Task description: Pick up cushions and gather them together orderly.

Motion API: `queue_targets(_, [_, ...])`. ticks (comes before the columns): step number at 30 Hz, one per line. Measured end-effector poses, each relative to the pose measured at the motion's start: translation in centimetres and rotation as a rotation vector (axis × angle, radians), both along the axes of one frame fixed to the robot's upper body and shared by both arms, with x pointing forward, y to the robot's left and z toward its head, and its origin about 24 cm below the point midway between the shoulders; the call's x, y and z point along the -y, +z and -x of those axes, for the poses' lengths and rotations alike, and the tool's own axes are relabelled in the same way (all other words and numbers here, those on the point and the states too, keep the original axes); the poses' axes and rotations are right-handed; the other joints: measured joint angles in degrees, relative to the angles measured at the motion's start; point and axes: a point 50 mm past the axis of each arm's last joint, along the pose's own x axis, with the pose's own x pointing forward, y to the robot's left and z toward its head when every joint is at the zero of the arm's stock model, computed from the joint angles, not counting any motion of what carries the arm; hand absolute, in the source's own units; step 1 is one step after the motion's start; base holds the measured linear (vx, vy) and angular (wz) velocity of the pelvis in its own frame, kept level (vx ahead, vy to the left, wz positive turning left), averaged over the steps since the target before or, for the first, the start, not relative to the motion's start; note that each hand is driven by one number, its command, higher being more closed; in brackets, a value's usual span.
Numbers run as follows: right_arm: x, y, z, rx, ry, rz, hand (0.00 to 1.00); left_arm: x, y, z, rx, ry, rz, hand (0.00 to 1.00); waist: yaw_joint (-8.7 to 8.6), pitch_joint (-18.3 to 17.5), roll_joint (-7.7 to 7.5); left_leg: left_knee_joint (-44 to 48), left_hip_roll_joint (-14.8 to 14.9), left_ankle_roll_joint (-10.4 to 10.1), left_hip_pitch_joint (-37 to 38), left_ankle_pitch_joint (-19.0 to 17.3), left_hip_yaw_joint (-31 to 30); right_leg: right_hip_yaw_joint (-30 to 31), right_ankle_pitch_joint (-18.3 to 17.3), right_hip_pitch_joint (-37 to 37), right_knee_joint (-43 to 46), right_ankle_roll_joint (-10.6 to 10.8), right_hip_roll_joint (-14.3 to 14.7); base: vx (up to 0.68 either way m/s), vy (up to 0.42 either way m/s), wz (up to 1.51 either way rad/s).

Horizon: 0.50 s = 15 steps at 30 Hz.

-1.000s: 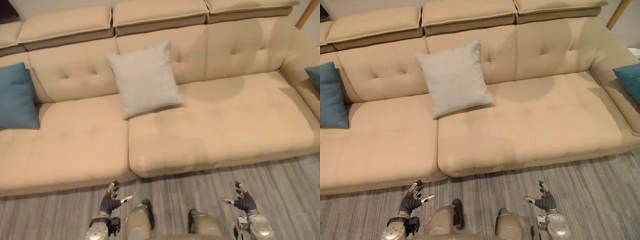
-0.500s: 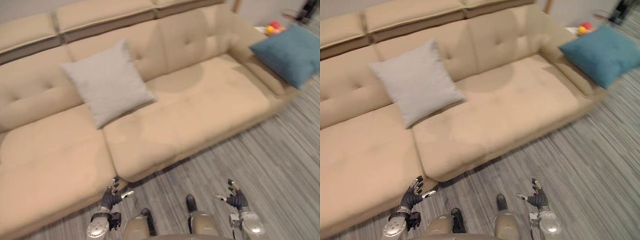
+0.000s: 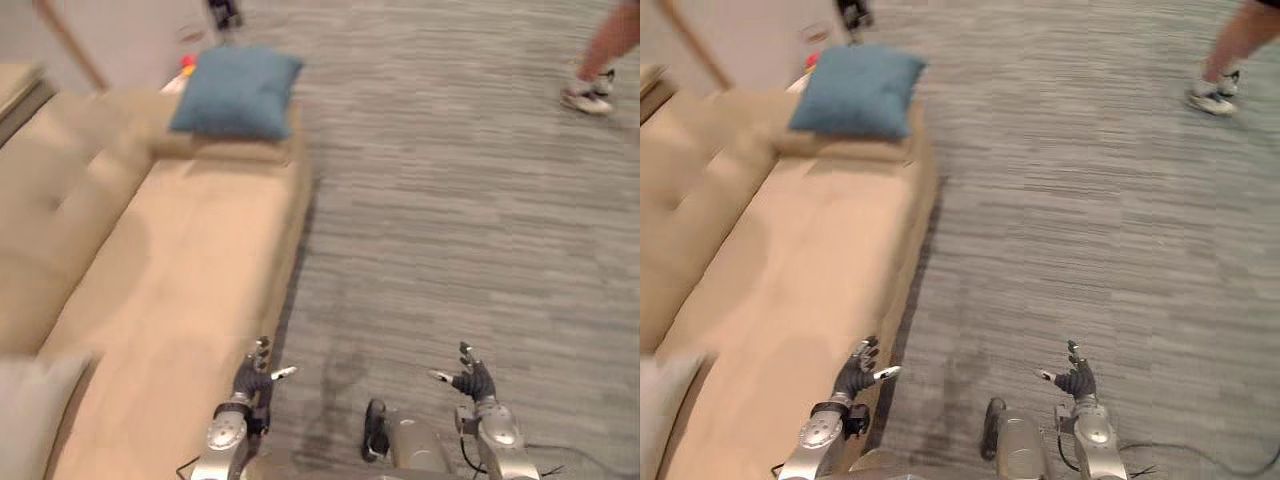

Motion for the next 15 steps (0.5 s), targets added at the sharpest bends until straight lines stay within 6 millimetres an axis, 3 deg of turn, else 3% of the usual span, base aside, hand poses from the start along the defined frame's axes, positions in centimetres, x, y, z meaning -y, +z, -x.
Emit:
queue_targets(1, [0.0,-0.1,0.3,-0.008,-0.002,0.001,0.00,0.3,0.0,0.0,-0.001,-0.008,0.003,0.00,1.06,0.2,-0.27,-1.9,-3.4,0.4,-2.4,-1.6,-2.8,3.2,-0.2,2.2,-1.3,0.2,0.7,0.35,0.057,-1.58])
queue_targets(3, [0.1,-0.2,0.4,-0.011,-0.008,0.007,0.00,0.5,-0.1,0.2,-0.003,-0.004,0.002,0.00,1.80,0.4,-0.51,-7.3,-6.8,1.0,-6.4,-2.0,-5.5,6.8,-0.7,4.4,-2.6,1.0,0.9,0.29,0.102,-1.18])
queue_targets(4, [0.3,-0.1,0.2,-0.006,-0.014,0.017,0.00,0.5,-0.1,0.4,-0.005,-0.003,0.002,0.00,2.07,0.6,-0.13,-14.4,-9.5,0.6,-10.6,-1.7,-8.3,9.6,-1.0,6.4,-4.1,1.6,1.0,0.32,0.159,-0.88])
queue_targets(5, [0.2,0.0,0.1,-0.005,-0.013,0.017,0.00,0.5,-0.1,0.4,-0.004,-0.003,0.002,0.00,2.26,0.7,-0.01,-18.0,-10.5,-0.1,-11.8,-1.2,-9.1,10.6,-1.2,6.9,-4.8,2.0,1.0,0.37,0.233,-1.08])
queue_targets(7, [0.1,-0.2,-0.2,-0.014,-0.006,0.015,0.00,0.6,-0.3,0.7,-0.015,0.000,0.005,0.00,3.57,0.8,0.33,-31.7,-12.0,-3.5,-12.7,1.4,-9.4,13.8,-1.9,8.9,-6.6,3.1,1.2,0.32,0.223,-0.84])
queue_targets(8, [0.1,-0.4,0.0,-0.023,-0.008,0.013,0.00,0.6,-0.3,0.9,-0.017,0.005,0.007,0.00,4.49,0.4,1.00,-39.2,-12.0,-3.6,-12.4,3.4,-9.1,14.8,-2.8,10.3,-7.4,4.4,2.0,0.47,0.296,-0.81])
queue_targets(9, [-0.4,-0.6,0.0,-0.028,0.003,0.003,0.00,0.5,-0.4,1.0,-0.022,0.009,0.003,0.00,5.18,-0.1,0.60,-38.0,-12.1,1.1,-12.5,7.5,-9.4,16.6,-4.8,11.1,-6.7,5.2,1.9,0.50,0.321,-0.73])
queue_targets(10, [-0.8,-0.6,0.0,-0.030,0.015,-0.002,0.00,0.4,-0.4,1.1,-0.023,0.013,0.001,0.00,5.46,-0.8,0.18,-36.6,-12.7,2.3,-12.8,7.8,-9.0,17.4,-6.0,11.2,-6.1,5.8,1.3,0.55,0.351,-0.52])
queue_targets(11, [-1.4,-0.9,0.1,-0.039,0.019,-0.021,0.00,0.1,-0.6,1.5,-0.035,0.020,-0.004,0.00,5.36,-1.7,-2.47,-35.0,-14.0,4.3,-12.7,6.8,-7.1,17.7,-8.7,11.0,-3.6,7.6,-1.1,0.59,0.313,-0.29])
queue_targets(12, [-1.9,-1.3,0.2,-0.054,0.018,-0.035,0.00,-0.1,-0.6,1.5,-0.039,0.019,-0.011,0.00,5.12,-2.1,-5.09,-35.2,-16.3,6.1,-11.2,4.6,-5.3,17.0,-9.5,8.3,5.3,10.4,-3.5,0.60,0.290,-0.28])
queue_targets(13, [-2.0,-1.5,0.3,-0.064,0.017,-0.036,0.00,0.0,-0.6,1.6,-0.042,0.020,-0.010,0.00,5.15,-2.0,-5.48,-35.2,-16.9,6.7,-10.1,3.5,-4.7,16.5,-8.5,6.2,10.9,12.2,-4.4,0.58,0.268,-0.19])
queue_targets(14, [-2.1,-1.6,0.2,-0.070,0.020,-0.037,0.00,0.1,-0.7,1.7,-0.049,0.015,-0.011,0.00,4.60,-1.9,-5.44,-35.6,-18.2,7.5,-6.8,1.6,-4.5,14.7,-3.7,2.8,21.9,17.0,-6.3,0.54,0.274,-0.06])
queue_targets(15, [-2.2,-1.9,0.6,-0.089,0.019,-0.038,0.00,0.1,-0.8,1.8,-0.053,0.009,-0.016,0.00,4.08,-1.6,-4.95,-36.3,-19.1,8.6,-2.2,-0.2,-4.8,11.1,-1.8,0.4,31.2,15.8,-8.6,0.55,0.253,0.04])
